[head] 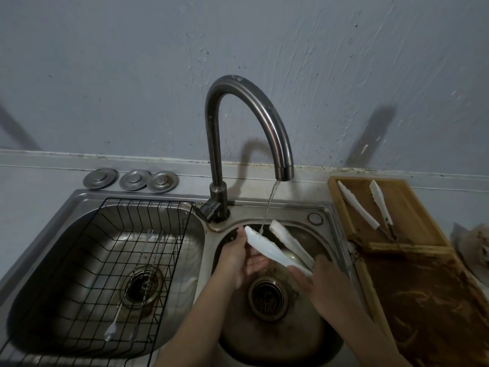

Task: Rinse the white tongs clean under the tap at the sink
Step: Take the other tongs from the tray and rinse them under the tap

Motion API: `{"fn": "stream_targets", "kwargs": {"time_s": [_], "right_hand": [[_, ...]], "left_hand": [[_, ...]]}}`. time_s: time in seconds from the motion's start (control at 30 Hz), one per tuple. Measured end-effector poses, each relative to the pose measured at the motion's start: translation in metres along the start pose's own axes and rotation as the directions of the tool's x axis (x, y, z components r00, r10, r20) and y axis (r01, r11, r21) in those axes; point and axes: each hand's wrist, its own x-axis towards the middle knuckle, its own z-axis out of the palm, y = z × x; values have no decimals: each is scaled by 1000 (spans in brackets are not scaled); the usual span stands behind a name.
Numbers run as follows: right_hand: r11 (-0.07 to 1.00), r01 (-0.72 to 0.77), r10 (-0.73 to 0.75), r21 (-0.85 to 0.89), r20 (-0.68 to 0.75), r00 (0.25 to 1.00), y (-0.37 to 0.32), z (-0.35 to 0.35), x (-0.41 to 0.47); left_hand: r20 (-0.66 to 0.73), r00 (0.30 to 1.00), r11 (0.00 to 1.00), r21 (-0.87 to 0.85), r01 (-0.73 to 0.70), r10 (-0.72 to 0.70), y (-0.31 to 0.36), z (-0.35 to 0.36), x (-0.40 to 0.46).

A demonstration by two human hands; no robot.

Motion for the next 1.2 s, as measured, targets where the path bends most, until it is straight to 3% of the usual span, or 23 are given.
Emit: {"fn": "stream_targets", "kwargs": {"time_s": [0.13, 0.23, 0.43, 0.6, 0.77, 0.9, 1.03, 1.2], "right_hand": [[998, 56, -55, 18, -64, 996, -5, -5, 2], [995, 86, -82, 41, -92, 992, -7, -8, 3], [989, 114, -102, 95, -122, 987, -2, -22, 12], [967, 185, -169, 176, -102, 980, -6, -39, 16], [983, 183, -183, -6, -135, 974, -11, -40, 14], [987, 163, -163, -16, -140, 977, -7, -36, 13], [990, 71, -68, 126, -27, 997, 7, -40, 13], [982, -15, -9, 186, 124, 992, 29, -40, 15]], "left_hand": [[-109, 945, 948, -53, -315, 308, -1, 7, -4], [-116, 920, 912, -131, -388, 375, 7, 10, -10], [-30, 921, 892, -237, -384, 388, 12, 9, -13], [22, 897, 891, -128, -436, 442, 11, -1, -12], [83, 885, 885, -142, -444, 458, 4, 3, -6], [81, 894, 896, -111, -431, 440, 1, 5, -3], [96, 921, 920, -150, -362, 378, -1, 6, -2], [45, 939, 939, 25, -343, 341, -6, 9, -1]]}}
